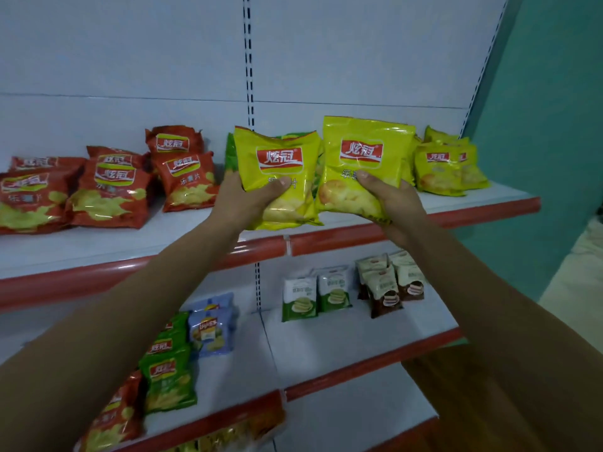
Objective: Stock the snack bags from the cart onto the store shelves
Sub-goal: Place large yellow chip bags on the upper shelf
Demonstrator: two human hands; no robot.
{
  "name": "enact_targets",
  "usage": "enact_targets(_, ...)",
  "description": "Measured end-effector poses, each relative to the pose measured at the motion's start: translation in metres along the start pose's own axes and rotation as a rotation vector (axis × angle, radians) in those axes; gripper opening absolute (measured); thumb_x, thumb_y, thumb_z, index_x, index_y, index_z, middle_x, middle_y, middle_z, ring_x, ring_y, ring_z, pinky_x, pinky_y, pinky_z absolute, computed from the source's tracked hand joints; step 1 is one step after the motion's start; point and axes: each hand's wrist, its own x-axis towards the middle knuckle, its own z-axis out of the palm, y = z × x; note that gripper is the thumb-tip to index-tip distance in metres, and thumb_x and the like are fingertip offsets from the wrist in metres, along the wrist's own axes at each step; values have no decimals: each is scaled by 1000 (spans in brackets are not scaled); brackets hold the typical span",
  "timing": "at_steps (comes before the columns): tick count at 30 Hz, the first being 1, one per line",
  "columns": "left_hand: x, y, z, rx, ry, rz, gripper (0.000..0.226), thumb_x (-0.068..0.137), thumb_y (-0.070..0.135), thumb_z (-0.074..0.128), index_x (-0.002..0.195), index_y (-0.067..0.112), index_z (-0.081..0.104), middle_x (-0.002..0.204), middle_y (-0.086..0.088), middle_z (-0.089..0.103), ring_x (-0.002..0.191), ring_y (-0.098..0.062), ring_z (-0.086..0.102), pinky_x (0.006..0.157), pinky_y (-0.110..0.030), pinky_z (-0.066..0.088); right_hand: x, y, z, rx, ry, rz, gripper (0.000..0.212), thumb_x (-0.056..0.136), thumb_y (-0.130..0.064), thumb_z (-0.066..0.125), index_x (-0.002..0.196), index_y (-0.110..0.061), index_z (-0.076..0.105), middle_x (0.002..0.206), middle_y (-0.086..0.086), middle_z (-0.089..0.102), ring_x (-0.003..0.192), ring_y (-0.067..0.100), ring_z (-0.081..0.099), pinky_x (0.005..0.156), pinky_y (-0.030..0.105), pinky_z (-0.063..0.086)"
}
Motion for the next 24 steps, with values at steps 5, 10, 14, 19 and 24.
enact_targets(5,16,-4,68,4,73,-33,21,80,21,73,99,26,66,99,4,72,88,-13,70,77,-29,56,32,-15,-65,-21,-27,43,12,83,-10,69,93,-16,68,98,6,72,92,28,69,86,46,56)
enact_targets(10,30,-11,133,-29,132,-89,27,81,17,72,108,17,65,98,1,71,83,-11,69,73,-26,56,69,-33,-146,-12,-2,67,20,81,-14,73,100,-17,70,105,8,72,97,29,69,87,49,55)
enact_targets(14,34,-24,176,-27,146,-114,23,83,12,69,105,16,63,89,8,67,65,5,67,57,-12,52,91,-37,-201,-25,33,105,37,78,-19,76,114,-19,65,112,6,71,100,27,69,88,50,54)
enact_targets(19,56,-27,202,-10,149,-171,23,81,16,72,104,18,66,95,3,71,79,-8,70,71,-26,58,111,-37,-237,-18,55,134,29,81,-16,72,109,-21,66,110,6,71,95,25,70,69,37,59)
enact_targets(24,85,-28,201,43,271,-187,23,79,19,74,101,19,65,87,5,68,76,-11,66,57,-18,56,135,-35,-243,-54,67,144,38,79,-16,74,115,-16,64,108,5,71,92,23,71,67,36,59)
